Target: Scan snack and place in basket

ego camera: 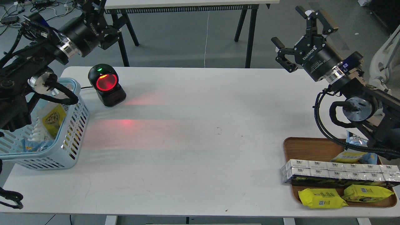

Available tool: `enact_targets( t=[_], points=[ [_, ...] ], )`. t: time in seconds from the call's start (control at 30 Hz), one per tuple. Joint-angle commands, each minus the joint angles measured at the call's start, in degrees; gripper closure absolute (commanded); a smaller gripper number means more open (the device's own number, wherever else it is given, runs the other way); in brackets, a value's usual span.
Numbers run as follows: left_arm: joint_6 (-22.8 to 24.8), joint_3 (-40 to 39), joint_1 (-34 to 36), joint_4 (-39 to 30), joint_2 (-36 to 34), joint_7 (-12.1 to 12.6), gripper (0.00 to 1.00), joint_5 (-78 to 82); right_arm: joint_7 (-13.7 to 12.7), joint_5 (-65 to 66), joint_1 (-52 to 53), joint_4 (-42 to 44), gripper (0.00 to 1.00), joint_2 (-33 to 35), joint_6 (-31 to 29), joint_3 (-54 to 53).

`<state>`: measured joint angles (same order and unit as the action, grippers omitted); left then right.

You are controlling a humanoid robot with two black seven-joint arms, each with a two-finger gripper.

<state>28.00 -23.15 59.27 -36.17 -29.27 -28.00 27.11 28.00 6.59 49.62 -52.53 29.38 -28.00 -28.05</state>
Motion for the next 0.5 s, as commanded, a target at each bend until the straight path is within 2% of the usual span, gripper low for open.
enact_targets(
  t=[0.0,0.47],
  points=[
    [0.0,0.2,-0.3,-0.7,-0.1,0.0,0.01,0.0,0.0,0.0,-0.1,-1.1,0.0,-0.2,0.0,0.5],
    [0.0,0.3,-0.4,-0.7,0.2,0.0,0.01,0.2,0.0,0.1,-0.6,-0.7,0.0,0.2,0.0,1.2]
  ],
)
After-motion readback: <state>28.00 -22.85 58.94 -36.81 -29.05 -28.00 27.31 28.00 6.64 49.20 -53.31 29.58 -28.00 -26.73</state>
